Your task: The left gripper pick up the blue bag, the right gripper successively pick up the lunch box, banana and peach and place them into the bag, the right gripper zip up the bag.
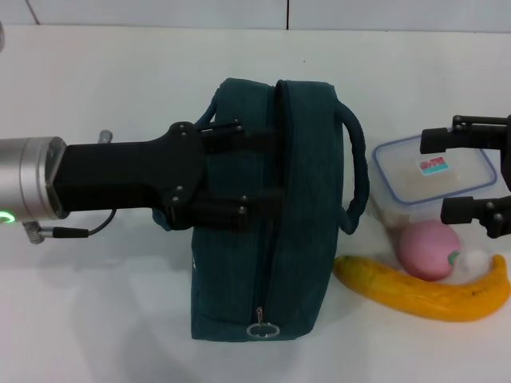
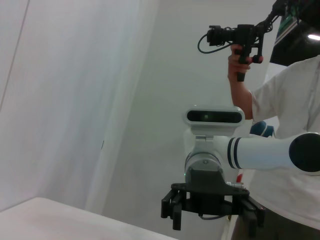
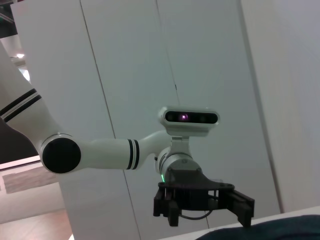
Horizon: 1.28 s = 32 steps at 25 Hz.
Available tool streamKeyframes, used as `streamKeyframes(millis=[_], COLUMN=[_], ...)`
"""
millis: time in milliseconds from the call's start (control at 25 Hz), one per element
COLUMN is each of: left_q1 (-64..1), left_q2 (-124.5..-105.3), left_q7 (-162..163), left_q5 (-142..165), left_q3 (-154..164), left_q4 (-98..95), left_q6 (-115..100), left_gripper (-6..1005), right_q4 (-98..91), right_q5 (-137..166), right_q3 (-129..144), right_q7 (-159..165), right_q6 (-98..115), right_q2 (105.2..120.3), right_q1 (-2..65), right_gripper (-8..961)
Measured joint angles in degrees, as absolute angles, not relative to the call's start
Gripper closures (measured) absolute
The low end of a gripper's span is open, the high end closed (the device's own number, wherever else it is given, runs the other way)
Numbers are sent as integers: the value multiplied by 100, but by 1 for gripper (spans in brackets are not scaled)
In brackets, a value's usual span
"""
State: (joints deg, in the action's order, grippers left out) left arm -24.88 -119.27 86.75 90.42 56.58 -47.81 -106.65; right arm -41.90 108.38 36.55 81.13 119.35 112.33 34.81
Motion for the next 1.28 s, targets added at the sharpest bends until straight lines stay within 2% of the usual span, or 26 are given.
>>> streamKeyframes(millis=[680, 880, 960, 1280], left_q1=[-2478, -2575, -2635, -2886], left_q2=[-11918, -11843, -11740, -11604], left_q7=[9004, 10073, 11242, 14340], left_q5=[8797, 8828, 9318, 11267], left_q3=[5605, 5244, 5019, 5142], left_q4=[-4844, -5377, -5966, -7306], left_q6=[-10633, -10514, -10165, -10190], left_gripper=[121, 124, 126, 131], right_q4=[-4163, -4154, -4151, -4139], right_q5=[10837, 10837, 10837, 10832], right_q3=[3710, 3724, 3732, 3683], right_q7=[8112, 8104, 8055, 7980], right_q6=[11851, 11805, 11795, 11786], right_q2=[11241, 11255, 11273, 11285], right_q1=[3354, 3282, 3228, 2903], right_gripper=[80, 81, 81, 82])
